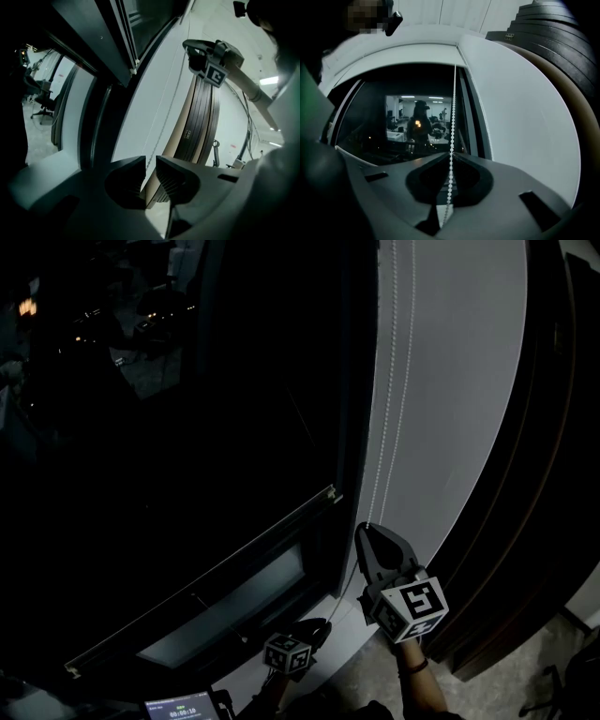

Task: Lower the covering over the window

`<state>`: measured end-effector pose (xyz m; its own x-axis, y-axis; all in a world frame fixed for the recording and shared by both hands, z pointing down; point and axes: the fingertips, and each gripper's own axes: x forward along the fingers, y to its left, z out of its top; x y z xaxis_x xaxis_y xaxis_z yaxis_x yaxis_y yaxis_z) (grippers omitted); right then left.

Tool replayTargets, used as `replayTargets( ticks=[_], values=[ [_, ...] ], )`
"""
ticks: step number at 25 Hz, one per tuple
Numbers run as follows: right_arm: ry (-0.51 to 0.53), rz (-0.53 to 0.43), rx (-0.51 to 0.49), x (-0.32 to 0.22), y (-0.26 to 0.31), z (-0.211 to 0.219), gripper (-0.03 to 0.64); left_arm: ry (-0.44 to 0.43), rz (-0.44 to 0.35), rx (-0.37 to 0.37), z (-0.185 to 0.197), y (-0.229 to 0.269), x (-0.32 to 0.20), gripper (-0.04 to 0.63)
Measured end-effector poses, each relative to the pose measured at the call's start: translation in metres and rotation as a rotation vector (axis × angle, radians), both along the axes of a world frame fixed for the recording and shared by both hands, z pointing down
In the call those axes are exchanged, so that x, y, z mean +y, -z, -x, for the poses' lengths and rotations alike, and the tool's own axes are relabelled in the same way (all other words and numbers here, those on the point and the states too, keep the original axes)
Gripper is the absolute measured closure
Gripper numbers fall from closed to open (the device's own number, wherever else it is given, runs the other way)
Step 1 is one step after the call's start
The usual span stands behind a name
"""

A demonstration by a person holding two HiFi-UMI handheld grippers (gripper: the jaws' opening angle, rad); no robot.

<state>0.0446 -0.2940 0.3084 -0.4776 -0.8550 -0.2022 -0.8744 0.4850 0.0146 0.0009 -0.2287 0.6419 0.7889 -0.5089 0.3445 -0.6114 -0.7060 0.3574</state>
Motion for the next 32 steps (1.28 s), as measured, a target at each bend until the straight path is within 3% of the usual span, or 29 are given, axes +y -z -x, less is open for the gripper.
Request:
replayTargets(
  ticks=[6,9,13,16,25,27,28,32],
  values=[
    [-0.034,0.213,0.038,-0.003,-0.103,0.002,0.597,0.064,-0.12,0.145,0.016,0.056,-0.032,0.543],
    [-0.036,0.3,0.061,-0.004,-0.149,0.004,0.597,0.066,-0.222,0.216,0.018,0.11,-0.047,0.543],
    [-0.034,0.455,0.114,0.0,-0.215,0.009,0.597,-0.027,-0.41,0.203,-0.007,0.188,-0.045,0.528],
    [-0.038,0.543,0.141,0.008,-0.259,0.008,0.595,-0.093,-0.506,0.188,-0.03,0.235,-0.039,0.508],
    [-0.027,0.648,0.127,0.024,-0.305,0.011,0.595,-0.147,-0.627,0.247,-0.062,0.299,-0.047,0.5],
    [-0.026,0.639,0.115,0.024,-0.3,0.011,0.595,-0.155,-0.645,0.213,-0.066,0.301,-0.047,0.516],
    [-0.026,0.636,0.113,0.023,-0.299,0.01,0.597,-0.155,-0.647,0.209,-0.067,0.298,-0.048,0.563],
    [-0.017,0.631,0.089,0.018,-0.303,0.005,0.595,-0.102,-0.648,0.24,-0.063,0.295,-0.056,0.589]
  ],
)
